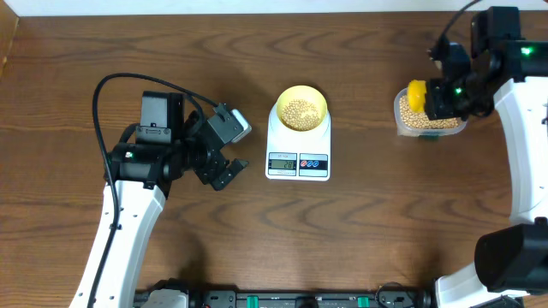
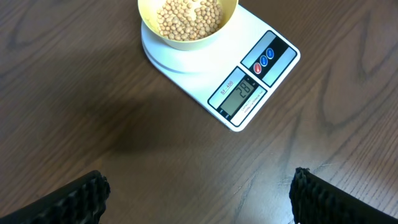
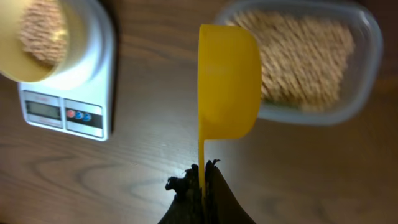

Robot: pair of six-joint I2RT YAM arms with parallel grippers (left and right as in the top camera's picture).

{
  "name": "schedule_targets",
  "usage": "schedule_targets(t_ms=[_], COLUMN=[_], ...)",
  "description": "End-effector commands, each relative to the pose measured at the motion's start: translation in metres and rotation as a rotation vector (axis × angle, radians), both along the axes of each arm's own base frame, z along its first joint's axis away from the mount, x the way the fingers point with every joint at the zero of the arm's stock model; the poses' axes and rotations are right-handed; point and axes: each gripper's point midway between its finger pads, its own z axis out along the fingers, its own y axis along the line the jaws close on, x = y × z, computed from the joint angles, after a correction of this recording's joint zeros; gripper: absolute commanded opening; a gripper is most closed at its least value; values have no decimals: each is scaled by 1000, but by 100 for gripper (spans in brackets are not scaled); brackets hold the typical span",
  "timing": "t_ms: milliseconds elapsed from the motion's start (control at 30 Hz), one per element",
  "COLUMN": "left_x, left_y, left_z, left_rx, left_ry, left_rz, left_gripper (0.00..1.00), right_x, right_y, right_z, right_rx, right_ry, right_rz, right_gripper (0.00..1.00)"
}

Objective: Scoop item into bowl and weigh 50g on scale
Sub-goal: 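Move the empty scoop back over the soybean tub with the right gripper, then lower the scoop into the soybeans with the right gripper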

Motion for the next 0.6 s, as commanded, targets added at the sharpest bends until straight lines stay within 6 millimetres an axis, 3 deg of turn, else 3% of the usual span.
schedule_targets(t_ms=[0,267,433,567], left_x=[-1,-1,-1,-1], left_y=[1,1,1,1], left_z=[-1,-1,-1,-1], left_rx=[5,5,4,5], left_ry=[-2,-2,-1,-2], left_rz=[-8,-8,-8,-8], left_gripper=[95,95,95,95], right_x=[-5,1,23,36], right_y=[-26,-47,-48,-50], right_z=[4,-42,-68,-75], right_rx=[-47,-51,-33,-31], right_ry=[20,160,164,135], right_rz=[-109,-157,-172,-179], right_gripper=[1,1,1,1])
